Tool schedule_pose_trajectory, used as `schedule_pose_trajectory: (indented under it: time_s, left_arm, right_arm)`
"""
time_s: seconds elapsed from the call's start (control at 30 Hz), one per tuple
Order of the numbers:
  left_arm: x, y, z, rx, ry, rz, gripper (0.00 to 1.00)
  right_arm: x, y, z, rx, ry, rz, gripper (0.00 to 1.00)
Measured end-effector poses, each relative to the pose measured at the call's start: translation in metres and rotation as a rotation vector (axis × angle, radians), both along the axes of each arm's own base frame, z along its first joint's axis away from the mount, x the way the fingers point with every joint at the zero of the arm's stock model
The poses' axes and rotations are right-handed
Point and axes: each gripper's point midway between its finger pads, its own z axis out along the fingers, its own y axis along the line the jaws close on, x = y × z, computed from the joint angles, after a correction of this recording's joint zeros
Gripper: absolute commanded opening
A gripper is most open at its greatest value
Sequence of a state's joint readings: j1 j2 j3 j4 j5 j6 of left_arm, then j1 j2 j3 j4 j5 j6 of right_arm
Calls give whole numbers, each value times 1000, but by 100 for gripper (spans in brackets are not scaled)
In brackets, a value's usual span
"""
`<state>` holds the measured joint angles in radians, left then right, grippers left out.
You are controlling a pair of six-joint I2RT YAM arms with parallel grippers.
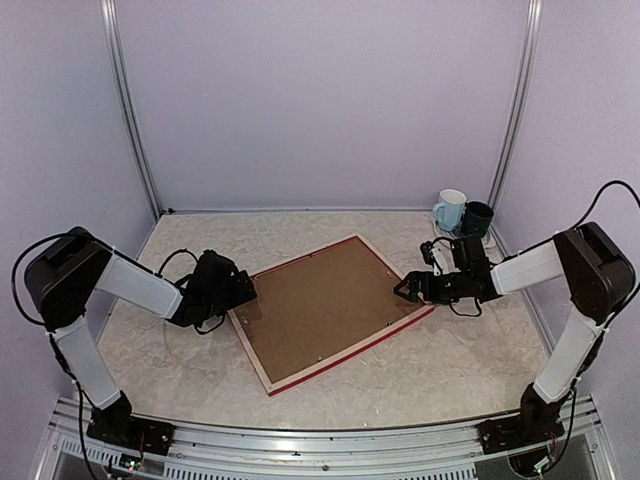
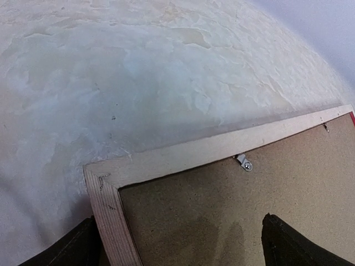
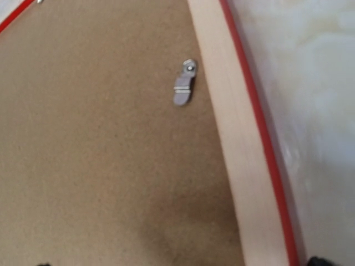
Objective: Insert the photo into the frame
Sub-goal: Rotate the photo frame at the center of the board.
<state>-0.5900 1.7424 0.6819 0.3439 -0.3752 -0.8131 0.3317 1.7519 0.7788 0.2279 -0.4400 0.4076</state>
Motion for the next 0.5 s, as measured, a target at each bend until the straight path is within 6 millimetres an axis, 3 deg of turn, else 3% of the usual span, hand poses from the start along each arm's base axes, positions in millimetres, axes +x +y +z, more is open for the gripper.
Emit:
schedule_pose_trajectory:
  time_s: [0.5]
  left_arm:
    - [34, -27, 4, -52, -46, -94, 99]
  right_arm:
    - [-58, -13, -2, -61, 30, -10, 99]
